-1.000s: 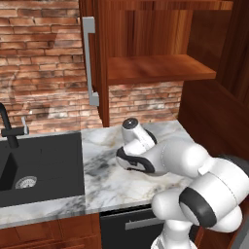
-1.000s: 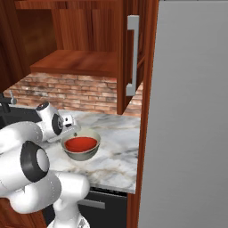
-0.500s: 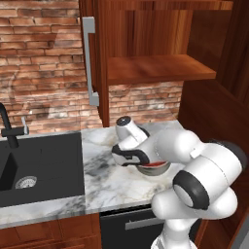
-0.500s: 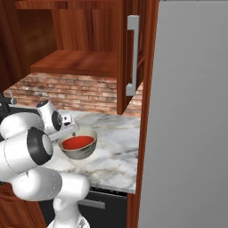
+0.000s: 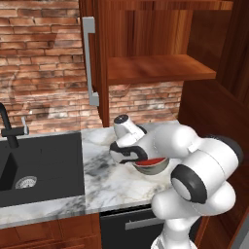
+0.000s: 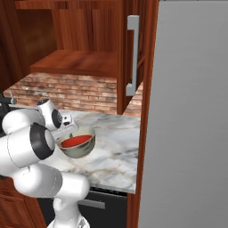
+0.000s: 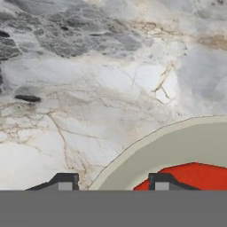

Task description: Pick up the bowls on the counter and stack them on top of one another in the open cabinet. Place the smaller bowl on top of the larger bowl.

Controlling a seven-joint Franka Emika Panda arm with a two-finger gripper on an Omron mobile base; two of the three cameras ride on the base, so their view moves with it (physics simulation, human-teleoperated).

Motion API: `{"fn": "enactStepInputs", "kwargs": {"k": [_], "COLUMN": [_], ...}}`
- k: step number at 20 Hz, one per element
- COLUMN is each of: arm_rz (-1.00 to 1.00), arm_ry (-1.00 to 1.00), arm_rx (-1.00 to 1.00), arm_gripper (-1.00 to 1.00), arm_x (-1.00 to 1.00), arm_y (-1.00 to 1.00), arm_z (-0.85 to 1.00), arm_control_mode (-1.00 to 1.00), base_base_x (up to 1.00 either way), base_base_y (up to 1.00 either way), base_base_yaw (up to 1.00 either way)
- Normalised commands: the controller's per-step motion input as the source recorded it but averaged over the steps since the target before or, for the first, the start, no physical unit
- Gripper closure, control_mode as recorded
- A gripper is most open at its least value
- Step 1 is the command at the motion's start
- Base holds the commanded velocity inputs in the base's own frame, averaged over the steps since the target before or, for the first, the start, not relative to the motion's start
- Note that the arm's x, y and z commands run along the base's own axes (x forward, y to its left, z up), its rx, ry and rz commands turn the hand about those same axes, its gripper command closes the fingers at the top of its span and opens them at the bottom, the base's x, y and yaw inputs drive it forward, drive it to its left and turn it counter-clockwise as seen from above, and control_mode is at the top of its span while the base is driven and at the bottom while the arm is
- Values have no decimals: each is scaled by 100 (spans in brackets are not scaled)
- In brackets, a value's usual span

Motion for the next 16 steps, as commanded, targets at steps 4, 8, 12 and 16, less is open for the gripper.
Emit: {"fn": "enactStepInputs", "kwargs": {"k": [4,8,12,16], "arm_rz": [-1,0,0,0], "arm_ry": [0,0,-2,-6], "arm_rx": [0,0,0,-1], "arm_gripper": [100,100,100,100], "arm_x": [0,0,-1,0], "arm_y": [0,0,0,0], "arm_z": [0,0,16,37], "arm_control_mode": [-100,-100,-100,-100], "base_base_x": [0,0,0,0], "base_base_y": [0,0,0,0], "base_base_yaw": [0,0,0,0]}}
